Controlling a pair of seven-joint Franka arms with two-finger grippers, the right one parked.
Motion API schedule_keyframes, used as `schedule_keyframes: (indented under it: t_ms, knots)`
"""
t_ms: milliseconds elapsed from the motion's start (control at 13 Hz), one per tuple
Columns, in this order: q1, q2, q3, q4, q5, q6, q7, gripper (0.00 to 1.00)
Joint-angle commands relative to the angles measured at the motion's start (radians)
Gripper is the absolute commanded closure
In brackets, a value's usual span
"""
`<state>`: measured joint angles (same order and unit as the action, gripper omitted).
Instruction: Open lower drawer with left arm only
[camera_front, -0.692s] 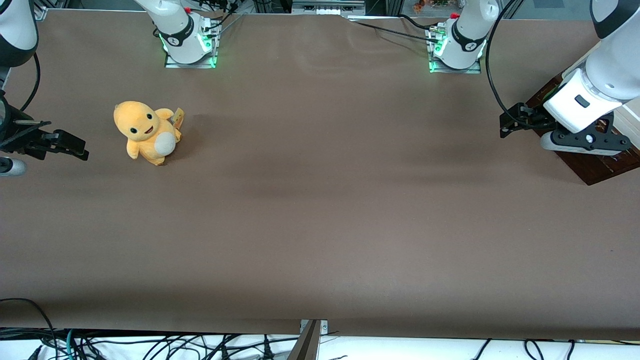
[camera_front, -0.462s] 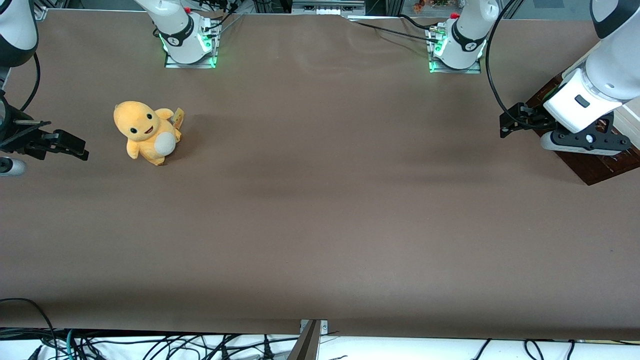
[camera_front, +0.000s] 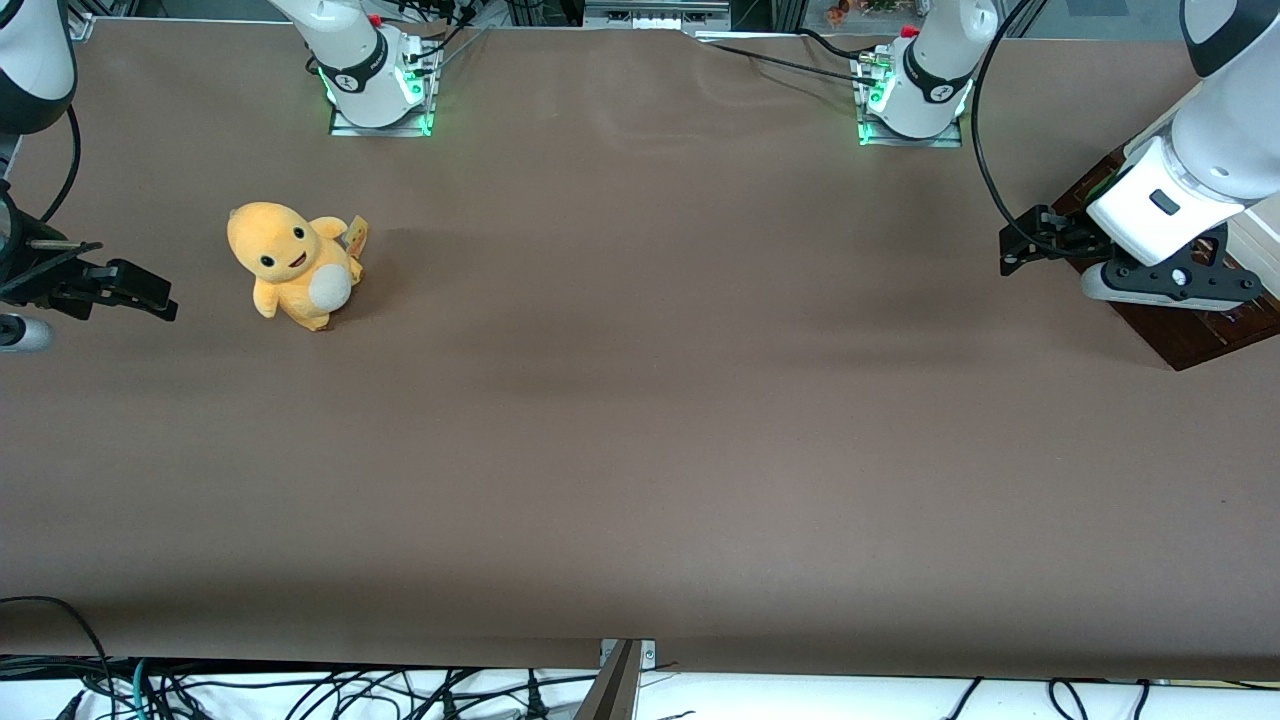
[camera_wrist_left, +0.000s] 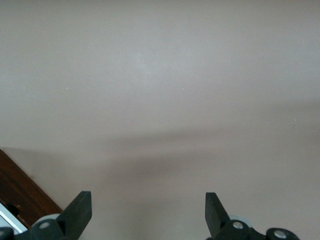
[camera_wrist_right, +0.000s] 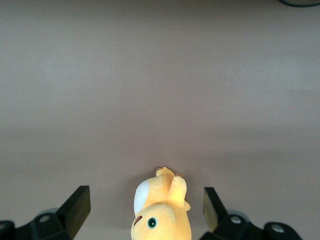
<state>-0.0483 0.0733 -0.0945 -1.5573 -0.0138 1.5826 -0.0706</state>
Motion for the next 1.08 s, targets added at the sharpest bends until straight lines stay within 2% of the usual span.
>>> schedule_keyframes:
  t_ms: [0,1000]
  knots:
    - [0.005,-0.017,-0.002,-0.003,-0.018,-0.023,0.020,0.00]
    - [-0.002,-0.013,0.001,-0.009,-0.011,-0.061,0.011,0.00]
